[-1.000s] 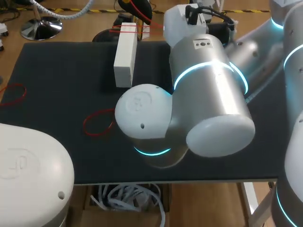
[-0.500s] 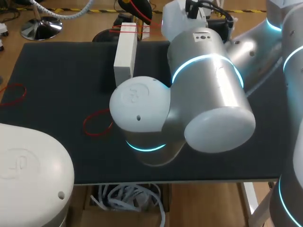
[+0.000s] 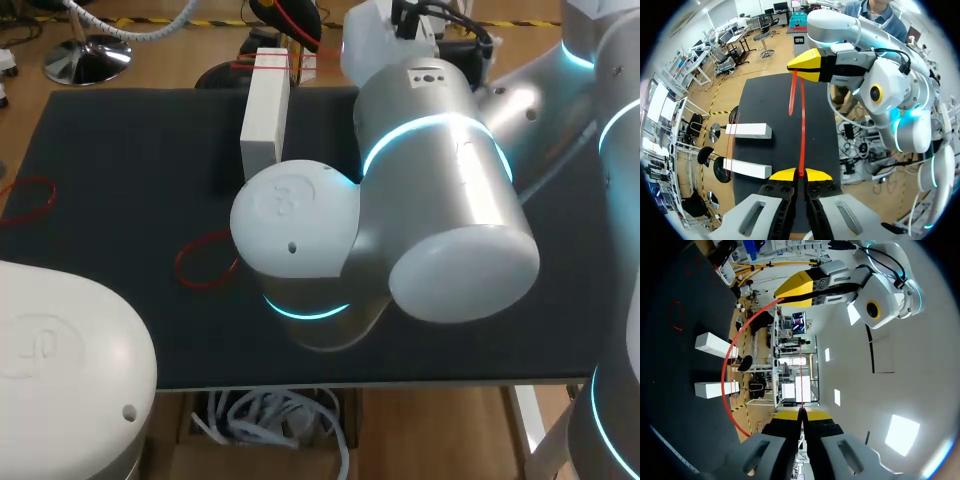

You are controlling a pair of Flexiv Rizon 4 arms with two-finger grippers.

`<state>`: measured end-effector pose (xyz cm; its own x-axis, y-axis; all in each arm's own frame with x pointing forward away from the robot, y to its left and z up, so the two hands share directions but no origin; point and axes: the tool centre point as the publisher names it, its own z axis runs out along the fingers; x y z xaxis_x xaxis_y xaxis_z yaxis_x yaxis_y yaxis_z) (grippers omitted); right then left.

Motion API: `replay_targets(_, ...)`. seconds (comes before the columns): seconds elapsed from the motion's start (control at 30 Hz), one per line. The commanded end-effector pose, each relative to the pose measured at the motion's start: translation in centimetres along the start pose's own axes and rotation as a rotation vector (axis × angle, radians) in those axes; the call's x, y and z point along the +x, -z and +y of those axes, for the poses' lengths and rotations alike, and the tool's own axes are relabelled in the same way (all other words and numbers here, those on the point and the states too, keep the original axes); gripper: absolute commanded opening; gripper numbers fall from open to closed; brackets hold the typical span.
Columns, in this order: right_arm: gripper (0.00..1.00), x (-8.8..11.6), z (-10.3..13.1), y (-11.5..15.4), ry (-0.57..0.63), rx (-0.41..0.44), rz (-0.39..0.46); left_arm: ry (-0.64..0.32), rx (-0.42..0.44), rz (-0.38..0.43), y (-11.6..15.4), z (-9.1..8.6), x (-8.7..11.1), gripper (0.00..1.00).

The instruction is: Grab the tape and strap the tape.

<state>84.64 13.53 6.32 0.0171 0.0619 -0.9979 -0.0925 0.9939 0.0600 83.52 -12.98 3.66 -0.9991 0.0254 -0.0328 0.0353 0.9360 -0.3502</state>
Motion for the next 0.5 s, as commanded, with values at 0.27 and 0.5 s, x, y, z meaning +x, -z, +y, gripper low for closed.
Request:
replay_targets(0.27,0.00,-0.27,0.14,0.20,0.003,0.003,0.003,0.001,-0.004,-0.001,0.08,-0.03,0.06,0.00)
replay_targets(0.5,0.00,-0.45,0.48,0.27,0.021,0.043,-0.004,0.001,-0.004,-0.001,0.08,-0.03,0.06,0.00)
